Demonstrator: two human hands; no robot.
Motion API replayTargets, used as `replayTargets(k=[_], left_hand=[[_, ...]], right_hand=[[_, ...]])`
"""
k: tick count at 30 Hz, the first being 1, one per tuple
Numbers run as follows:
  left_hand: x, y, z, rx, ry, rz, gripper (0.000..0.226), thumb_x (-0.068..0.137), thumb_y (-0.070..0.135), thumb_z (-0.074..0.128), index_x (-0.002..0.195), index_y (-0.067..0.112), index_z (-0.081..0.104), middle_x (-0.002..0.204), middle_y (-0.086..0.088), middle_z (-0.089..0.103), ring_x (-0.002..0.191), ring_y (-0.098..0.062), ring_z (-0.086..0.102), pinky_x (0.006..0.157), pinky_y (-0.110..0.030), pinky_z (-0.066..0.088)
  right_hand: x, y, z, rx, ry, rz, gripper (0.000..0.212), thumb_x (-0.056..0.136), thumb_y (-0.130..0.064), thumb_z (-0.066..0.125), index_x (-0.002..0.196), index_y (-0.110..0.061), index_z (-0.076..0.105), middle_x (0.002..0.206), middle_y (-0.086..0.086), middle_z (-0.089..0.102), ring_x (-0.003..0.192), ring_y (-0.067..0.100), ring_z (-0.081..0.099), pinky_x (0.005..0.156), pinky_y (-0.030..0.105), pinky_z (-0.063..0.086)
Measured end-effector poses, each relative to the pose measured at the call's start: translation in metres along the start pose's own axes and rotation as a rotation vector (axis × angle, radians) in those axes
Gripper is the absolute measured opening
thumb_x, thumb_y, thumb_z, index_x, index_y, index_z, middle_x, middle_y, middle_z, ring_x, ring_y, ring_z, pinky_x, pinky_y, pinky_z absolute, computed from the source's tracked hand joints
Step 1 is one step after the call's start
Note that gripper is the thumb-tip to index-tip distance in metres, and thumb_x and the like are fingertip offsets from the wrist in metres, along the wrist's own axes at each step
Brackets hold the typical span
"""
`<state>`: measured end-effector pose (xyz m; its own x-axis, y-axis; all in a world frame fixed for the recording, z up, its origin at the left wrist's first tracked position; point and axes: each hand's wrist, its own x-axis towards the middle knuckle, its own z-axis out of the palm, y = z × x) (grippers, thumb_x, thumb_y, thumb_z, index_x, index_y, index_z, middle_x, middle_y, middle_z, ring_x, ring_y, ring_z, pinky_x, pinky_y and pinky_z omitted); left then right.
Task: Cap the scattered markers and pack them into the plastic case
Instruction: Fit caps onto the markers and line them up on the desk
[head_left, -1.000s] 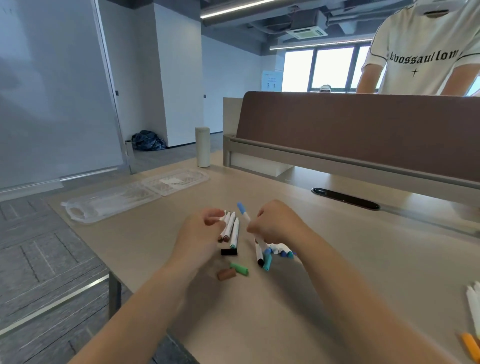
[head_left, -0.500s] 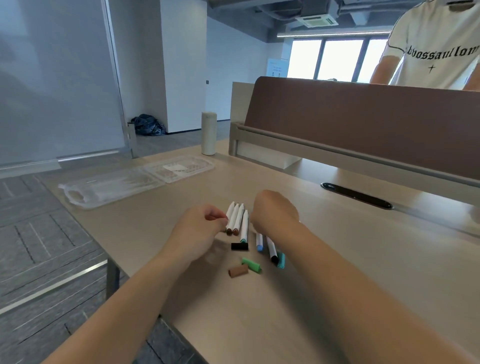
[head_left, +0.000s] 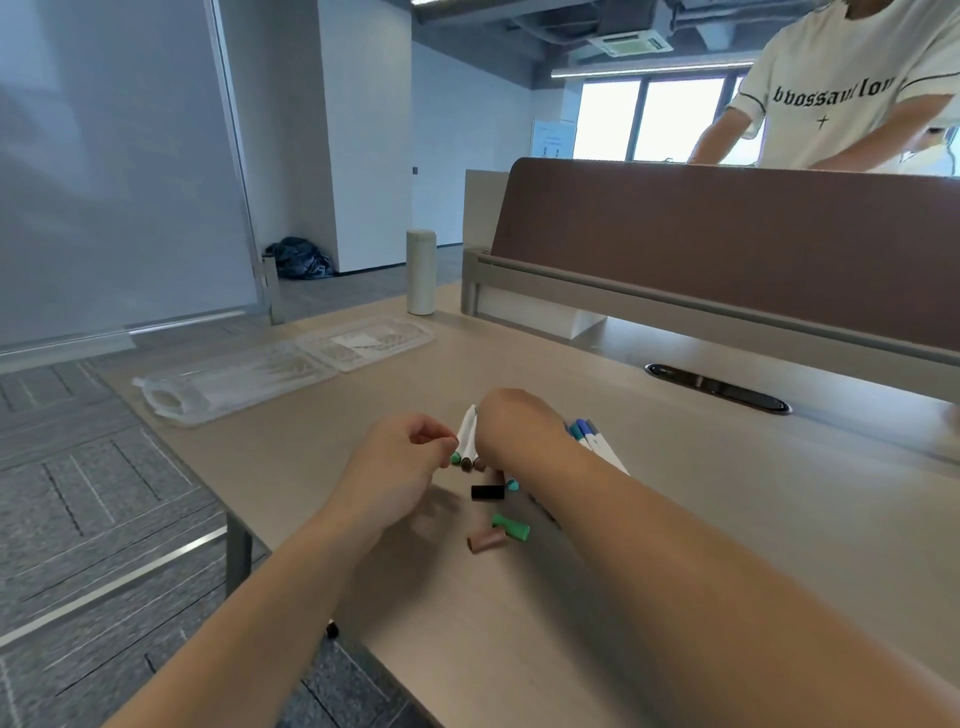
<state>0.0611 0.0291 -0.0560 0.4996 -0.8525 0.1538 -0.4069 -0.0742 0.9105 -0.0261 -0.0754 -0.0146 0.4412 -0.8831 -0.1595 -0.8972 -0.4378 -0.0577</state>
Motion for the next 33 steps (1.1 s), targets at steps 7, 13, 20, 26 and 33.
replayTargets(k=[7,13,20,26,33], left_hand=[[-0.012,0.013,0.004,0.234,-0.12,0.068,0.005,0.086,0.028,0.071,0.087,0.023,0.072,0.072,0.009,0.063,0.065,-0.008,0.054,0.057,-0.019,0.038],[-0.024,0.026,0.021,0.491,-0.387,0.138,0.015,0.079,0.035,0.076,0.087,0.024,0.068,0.077,0.009,0.066,0.069,-0.008,0.058,0.065,-0.028,0.047],[-0.025,0.022,0.037,0.747,-0.363,0.212,0.013,0.081,0.041,0.071,0.08,0.037,0.059,0.088,0.012,0.061,0.083,-0.013,0.059,0.065,-0.025,0.043],[-0.019,0.015,0.045,0.741,-0.325,0.25,0.019,0.086,0.036,0.067,0.073,0.039,0.054,0.084,0.012,0.06,0.084,-0.016,0.06,0.069,-0.029,0.048],[-0.013,0.013,0.032,0.062,-0.104,0.068,0.008,0.092,0.015,0.065,0.085,0.018,0.068,0.077,0.0,0.074,0.059,-0.009,0.059,0.057,-0.023,0.044]], right_hand=[[-0.022,0.029,-0.023,0.242,0.013,-0.041,0.024,0.088,-0.01,0.057,0.064,-0.007,0.056,0.062,0.007,0.057,0.052,0.019,0.051,0.061,0.027,0.046],[-0.051,0.066,-0.025,0.496,-0.062,-0.044,0.021,0.083,-0.01,0.063,0.065,-0.003,0.056,0.059,0.012,0.056,0.04,0.017,0.046,0.045,0.019,0.04],[-0.064,0.079,-0.012,0.548,-0.074,-0.07,0.016,0.08,-0.015,0.06,0.072,-0.001,0.062,0.055,0.011,0.059,0.047,0.022,0.047,0.051,0.025,0.041],[-0.064,0.082,-0.013,0.596,-0.085,-0.091,0.016,0.079,-0.011,0.057,0.065,-0.005,0.053,0.042,0.005,0.055,0.041,0.021,0.042,0.048,0.024,0.036],[-0.061,0.083,-0.016,0.601,-0.085,-0.166,0.016,0.082,-0.018,0.057,0.076,-0.004,0.062,0.07,0.013,0.065,0.062,0.026,0.053,0.059,0.029,0.044]])
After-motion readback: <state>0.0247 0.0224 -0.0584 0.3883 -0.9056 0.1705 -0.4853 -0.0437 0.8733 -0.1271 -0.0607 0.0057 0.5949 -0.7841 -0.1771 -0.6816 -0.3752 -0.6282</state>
